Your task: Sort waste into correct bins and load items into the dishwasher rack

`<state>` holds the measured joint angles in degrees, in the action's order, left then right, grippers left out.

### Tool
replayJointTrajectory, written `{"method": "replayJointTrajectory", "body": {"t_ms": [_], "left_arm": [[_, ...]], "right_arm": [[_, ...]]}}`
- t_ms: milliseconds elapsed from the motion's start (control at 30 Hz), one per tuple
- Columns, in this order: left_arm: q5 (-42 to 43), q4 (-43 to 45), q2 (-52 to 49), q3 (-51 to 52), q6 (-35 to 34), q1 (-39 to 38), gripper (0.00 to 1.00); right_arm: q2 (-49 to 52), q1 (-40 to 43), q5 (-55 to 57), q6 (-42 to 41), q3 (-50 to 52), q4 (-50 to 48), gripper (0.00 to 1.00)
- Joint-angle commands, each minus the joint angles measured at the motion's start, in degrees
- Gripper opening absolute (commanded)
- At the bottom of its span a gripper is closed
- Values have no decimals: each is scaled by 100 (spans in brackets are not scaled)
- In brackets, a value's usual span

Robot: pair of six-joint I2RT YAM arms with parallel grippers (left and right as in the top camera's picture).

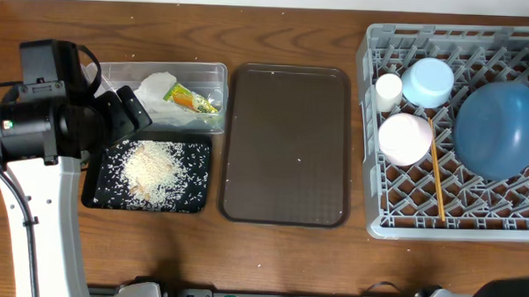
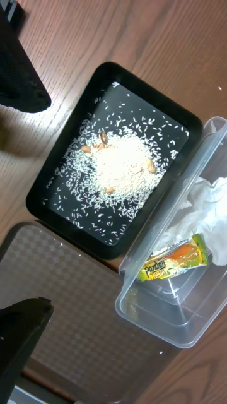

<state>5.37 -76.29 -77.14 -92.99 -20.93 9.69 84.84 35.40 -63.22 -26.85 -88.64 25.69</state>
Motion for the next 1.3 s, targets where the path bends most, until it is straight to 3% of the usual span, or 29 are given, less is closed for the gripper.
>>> {"method": "replayJointTrajectory", "body": {"t_ms": [0, 133, 267, 333, 433, 567, 1267], "left_arm": [[-92, -17, -33, -7, 33, 26, 96], [-92, 4, -33, -7, 33, 26, 96], [-92, 2, -33, -7, 33, 26, 96], [-92, 4, -33, -7, 33, 26, 96], [-92, 4, -33, -7, 33, 26, 96], [-92, 4, -33, -7, 33, 26, 96], [-92, 4, -33, -7, 33, 26, 96]], "right_arm": [[-205, -1001, 1687, 800, -354, 754, 44], [-219, -2369, 4378, 1821, -516, 2074, 44], [-107, -3447, 6996, 1967, -507, 3049, 43], [-39, -3742, 7536, 1965, -498, 3493, 33], [90, -3875, 7560, 1956, -487, 4030, 17], [317, -3762, 7543, 1862, -457, 4507, 7], [1084, -2369, 7589, 1882, -435, 4649, 3]]}}
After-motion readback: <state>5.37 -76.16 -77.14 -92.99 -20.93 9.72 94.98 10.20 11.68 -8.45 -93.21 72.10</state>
